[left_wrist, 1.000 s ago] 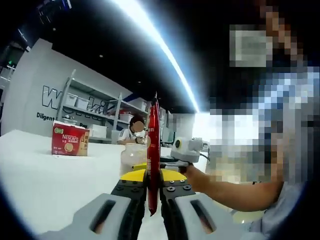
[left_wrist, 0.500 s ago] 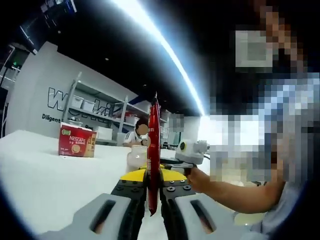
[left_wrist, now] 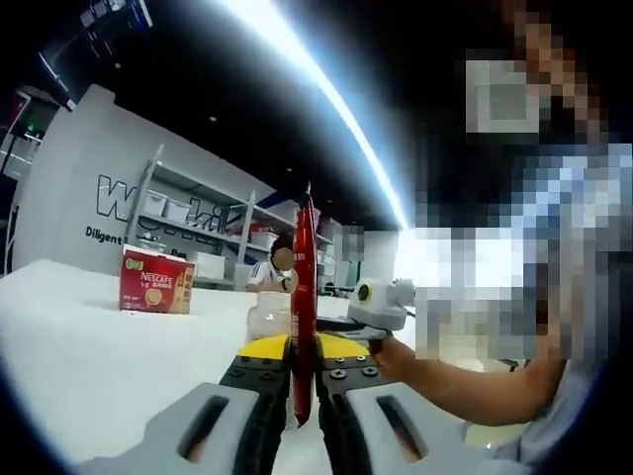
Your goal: Tear open the coffee pouch, take out the coffee, and pour the coffee from the pouch into the cup
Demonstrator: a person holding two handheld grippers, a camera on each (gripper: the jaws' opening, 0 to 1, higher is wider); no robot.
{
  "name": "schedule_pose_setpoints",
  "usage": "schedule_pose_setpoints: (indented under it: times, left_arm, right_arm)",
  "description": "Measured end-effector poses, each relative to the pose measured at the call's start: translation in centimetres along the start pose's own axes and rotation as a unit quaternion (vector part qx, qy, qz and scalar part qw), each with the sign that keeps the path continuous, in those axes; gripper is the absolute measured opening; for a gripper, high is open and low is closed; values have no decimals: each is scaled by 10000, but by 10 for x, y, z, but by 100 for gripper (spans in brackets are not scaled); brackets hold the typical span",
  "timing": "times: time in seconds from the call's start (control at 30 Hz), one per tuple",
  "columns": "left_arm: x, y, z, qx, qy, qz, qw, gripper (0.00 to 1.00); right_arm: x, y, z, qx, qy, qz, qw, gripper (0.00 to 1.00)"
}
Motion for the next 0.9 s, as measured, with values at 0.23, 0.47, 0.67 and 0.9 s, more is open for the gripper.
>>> schedule_pose_setpoints:
  times: [0.23, 0.47, 0.67, 0.9]
  left_arm:
    - [0, -2, -3, -9, -43, 21, 10000, 12]
    - [-2, 0, -1, 3, -16, -7, 10000, 12]
    - [-5, -1, 1, -8, 8, 6, 10000, 12]
    - [-2, -3, -1, -30, -22, 11, 10000, 12]
  right_arm:
    - [0, 1, -2, 1, -43, -11, 10000, 54]
    - [0, 1, -5, -4, -29, 19, 10000, 54]
    - [0, 1, -5, -3, 24, 12, 10000, 54]
    - [0, 1, -5, -1, 58, 14, 10000, 54]
Point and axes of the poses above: the point that each gripper's makers call its tool centre point, and the gripper's own axes: x roughly backward along the fingers, z roughly to its right, y roughly out of its underside, the point moved 1 cm from there along x, roughly backward along the fingers, and after that the axes turned 10 degrees about -x, right-handed, at the moved point
